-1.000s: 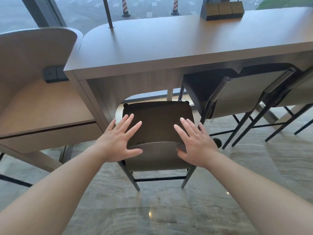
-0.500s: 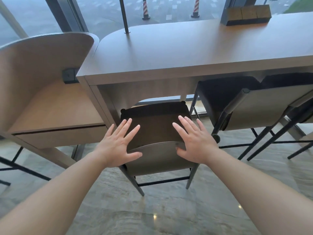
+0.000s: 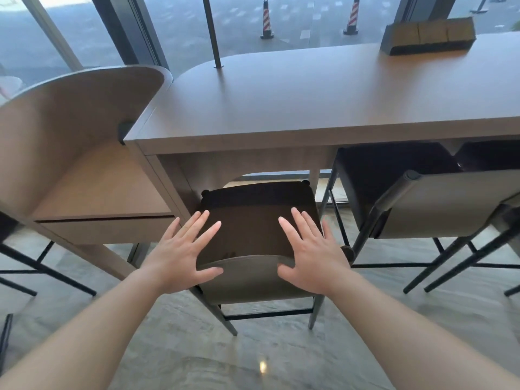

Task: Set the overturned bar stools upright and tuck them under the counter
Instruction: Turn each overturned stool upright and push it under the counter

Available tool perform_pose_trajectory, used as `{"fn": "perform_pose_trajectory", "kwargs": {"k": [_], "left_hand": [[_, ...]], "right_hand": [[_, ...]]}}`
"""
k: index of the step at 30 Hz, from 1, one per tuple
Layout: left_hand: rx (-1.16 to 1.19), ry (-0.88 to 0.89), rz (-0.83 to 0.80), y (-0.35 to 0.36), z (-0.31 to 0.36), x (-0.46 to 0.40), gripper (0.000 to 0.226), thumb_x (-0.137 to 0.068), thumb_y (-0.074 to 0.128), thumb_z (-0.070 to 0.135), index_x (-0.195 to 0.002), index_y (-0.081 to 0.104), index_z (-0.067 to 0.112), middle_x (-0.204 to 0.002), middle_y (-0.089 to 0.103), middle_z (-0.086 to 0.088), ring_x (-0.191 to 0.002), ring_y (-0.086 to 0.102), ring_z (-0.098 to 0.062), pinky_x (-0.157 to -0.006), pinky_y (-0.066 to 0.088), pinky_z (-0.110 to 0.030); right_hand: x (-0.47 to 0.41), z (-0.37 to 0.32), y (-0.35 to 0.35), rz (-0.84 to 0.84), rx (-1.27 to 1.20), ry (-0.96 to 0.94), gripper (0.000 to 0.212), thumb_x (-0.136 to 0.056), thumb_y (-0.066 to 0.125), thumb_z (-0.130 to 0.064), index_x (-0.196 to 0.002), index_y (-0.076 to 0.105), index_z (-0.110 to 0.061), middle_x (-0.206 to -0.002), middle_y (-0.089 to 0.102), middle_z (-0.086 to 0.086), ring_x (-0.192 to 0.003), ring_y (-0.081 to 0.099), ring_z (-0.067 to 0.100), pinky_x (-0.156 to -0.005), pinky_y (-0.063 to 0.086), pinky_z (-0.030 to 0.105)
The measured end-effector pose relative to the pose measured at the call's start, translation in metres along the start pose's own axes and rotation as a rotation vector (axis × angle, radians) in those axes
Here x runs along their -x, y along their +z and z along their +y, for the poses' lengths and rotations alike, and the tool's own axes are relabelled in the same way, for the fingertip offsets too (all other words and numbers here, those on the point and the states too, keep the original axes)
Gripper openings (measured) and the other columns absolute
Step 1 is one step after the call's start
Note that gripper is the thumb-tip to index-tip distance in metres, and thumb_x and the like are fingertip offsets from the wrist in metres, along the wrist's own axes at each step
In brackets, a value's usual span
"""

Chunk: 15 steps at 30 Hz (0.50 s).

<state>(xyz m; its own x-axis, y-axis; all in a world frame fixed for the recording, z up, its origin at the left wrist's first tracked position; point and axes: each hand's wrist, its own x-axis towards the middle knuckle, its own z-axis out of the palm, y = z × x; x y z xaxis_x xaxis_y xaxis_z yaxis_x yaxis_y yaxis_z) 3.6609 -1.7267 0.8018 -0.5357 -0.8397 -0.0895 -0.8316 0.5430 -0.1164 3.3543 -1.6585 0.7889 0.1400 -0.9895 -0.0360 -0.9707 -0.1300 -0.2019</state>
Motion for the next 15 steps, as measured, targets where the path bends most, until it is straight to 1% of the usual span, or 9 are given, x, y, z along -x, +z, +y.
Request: {"fn": "perform_pose_trajectory", "kwargs": {"k": [2, 5, 9, 11, 15], "left_hand": [[-0.017, -0.003, 0.023, 0.002, -0.001, -0.001, 0.09, -0.079, 0.012, 0.092, -0.149, -0.02, 0.046, -0.163, -0.02, 0.008, -0.147, -0.028, -0.009, -0.12, -0.013, -0.045], [-0.028, 0.005, 0.043, 0.002, 0.0, -0.003, 0.09, -0.08, 0.012, 0.091, -0.152, -0.016, 0.044, -0.163, -0.018, 0.007, -0.148, -0.024, -0.011, -0.122, -0.008, -0.048], [-0.017, 0.018, 0.084, -0.003, 0.003, -0.009, 0.092, -0.08, 0.016, 0.091, -0.15, -0.021, 0.044, -0.164, -0.017, 0.005, -0.149, -0.022, -0.011, -0.122, -0.004, -0.049], [-0.019, 0.038, 0.108, -0.006, 0.007, -0.013, 0.093, -0.08, 0.018, 0.09, -0.152, -0.019, 0.043, -0.165, -0.015, 0.004, -0.15, -0.021, -0.012, -0.122, -0.004, -0.049], [-0.038, 0.084, 0.119, -0.013, 0.015, -0.025, 0.092, -0.081, 0.017, 0.09, -0.152, -0.018, 0.042, -0.164, -0.019, 0.005, -0.149, -0.024, -0.014, -0.121, -0.008, -0.049]], "right_hand": [[0.0, 0.001, 0.002, 0.002, -0.005, 0.004, 0.093, -0.076, 0.032, -0.069, -0.15, -0.015, -0.04, -0.164, -0.017, -0.004, -0.15, -0.018, 0.018, -0.119, -0.005, 0.051], [0.001, 0.003, 0.002, -0.006, 0.015, -0.003, 0.093, -0.075, 0.032, -0.07, -0.15, -0.015, -0.04, -0.163, -0.018, -0.005, -0.149, -0.02, 0.017, -0.119, -0.005, 0.05], [0.002, 0.008, 0.001, 0.011, 0.021, 0.002, 0.092, -0.075, 0.031, -0.07, -0.15, -0.013, -0.041, -0.164, -0.017, -0.006, -0.149, -0.02, 0.016, -0.119, -0.005, 0.051], [0.005, 0.013, 0.0, 0.022, 0.023, 0.011, 0.092, -0.075, 0.032, -0.07, -0.151, -0.012, -0.042, -0.164, -0.016, -0.007, -0.149, -0.019, 0.016, -0.118, -0.005, 0.051], [0.013, 0.024, -0.002, 0.022, 0.029, 0.038, 0.092, -0.076, 0.032, -0.071, -0.15, -0.013, -0.043, -0.163, -0.019, -0.008, -0.148, -0.022, 0.014, -0.116, -0.008, 0.048]]}}
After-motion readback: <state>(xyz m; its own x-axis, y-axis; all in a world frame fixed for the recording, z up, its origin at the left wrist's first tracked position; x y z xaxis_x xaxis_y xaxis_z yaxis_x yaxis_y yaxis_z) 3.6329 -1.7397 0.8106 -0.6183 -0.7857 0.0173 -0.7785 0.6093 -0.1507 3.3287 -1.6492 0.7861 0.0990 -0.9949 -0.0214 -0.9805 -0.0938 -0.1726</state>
